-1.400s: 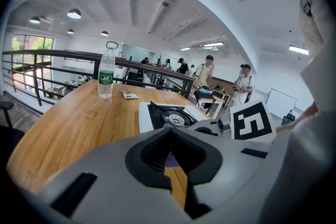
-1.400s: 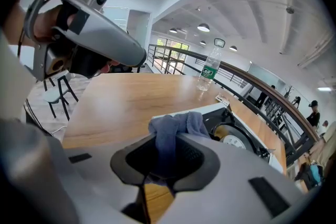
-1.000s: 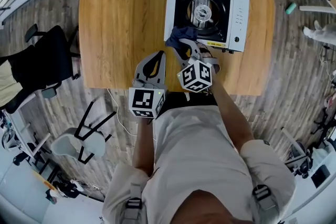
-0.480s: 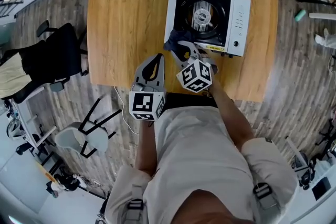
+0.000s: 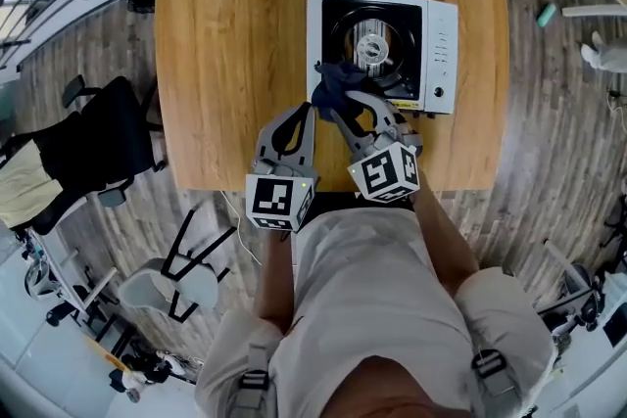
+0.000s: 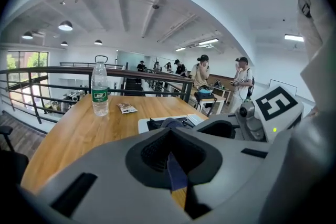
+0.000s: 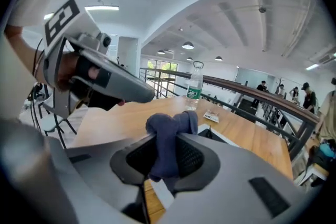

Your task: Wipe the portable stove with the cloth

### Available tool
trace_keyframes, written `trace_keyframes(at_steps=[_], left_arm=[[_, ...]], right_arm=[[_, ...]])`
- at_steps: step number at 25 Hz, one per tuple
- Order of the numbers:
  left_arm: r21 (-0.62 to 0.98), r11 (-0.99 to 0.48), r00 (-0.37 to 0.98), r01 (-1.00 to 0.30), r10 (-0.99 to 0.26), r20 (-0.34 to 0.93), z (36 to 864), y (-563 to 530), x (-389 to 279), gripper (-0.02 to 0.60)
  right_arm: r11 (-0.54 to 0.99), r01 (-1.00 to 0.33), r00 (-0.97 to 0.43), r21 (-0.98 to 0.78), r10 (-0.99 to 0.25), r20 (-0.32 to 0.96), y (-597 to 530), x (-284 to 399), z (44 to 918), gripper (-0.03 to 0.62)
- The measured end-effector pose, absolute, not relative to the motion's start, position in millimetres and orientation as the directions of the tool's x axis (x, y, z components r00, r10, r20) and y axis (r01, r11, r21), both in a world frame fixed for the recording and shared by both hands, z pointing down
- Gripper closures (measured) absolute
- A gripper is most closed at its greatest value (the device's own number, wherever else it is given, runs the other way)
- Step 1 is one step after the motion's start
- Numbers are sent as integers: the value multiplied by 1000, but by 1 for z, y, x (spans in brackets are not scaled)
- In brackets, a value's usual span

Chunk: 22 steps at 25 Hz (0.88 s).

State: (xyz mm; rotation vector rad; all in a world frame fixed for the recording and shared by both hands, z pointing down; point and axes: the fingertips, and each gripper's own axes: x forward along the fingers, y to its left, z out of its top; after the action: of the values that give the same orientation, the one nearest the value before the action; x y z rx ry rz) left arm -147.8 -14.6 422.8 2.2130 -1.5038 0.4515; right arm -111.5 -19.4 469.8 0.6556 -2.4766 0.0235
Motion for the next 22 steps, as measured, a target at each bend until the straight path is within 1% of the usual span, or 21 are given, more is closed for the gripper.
trace_keyframes(at_steps=[4,8,22], left_arm=[[177,-383,419,-907,-771,480,426,-29,-142,566],[188,-416,454,-890,-761,463,429,-47,-140,566],[172,-449,477,-877,-765,433,423,-113,-155,566]], right_arm=[[844,-518,-693,141,-510,509,-48,-104,445,499],[820,-548,-667,164,-547,505,-80,-100,432,499],[798,-558,-637,228,-587,499,-161,-114,429,499]])
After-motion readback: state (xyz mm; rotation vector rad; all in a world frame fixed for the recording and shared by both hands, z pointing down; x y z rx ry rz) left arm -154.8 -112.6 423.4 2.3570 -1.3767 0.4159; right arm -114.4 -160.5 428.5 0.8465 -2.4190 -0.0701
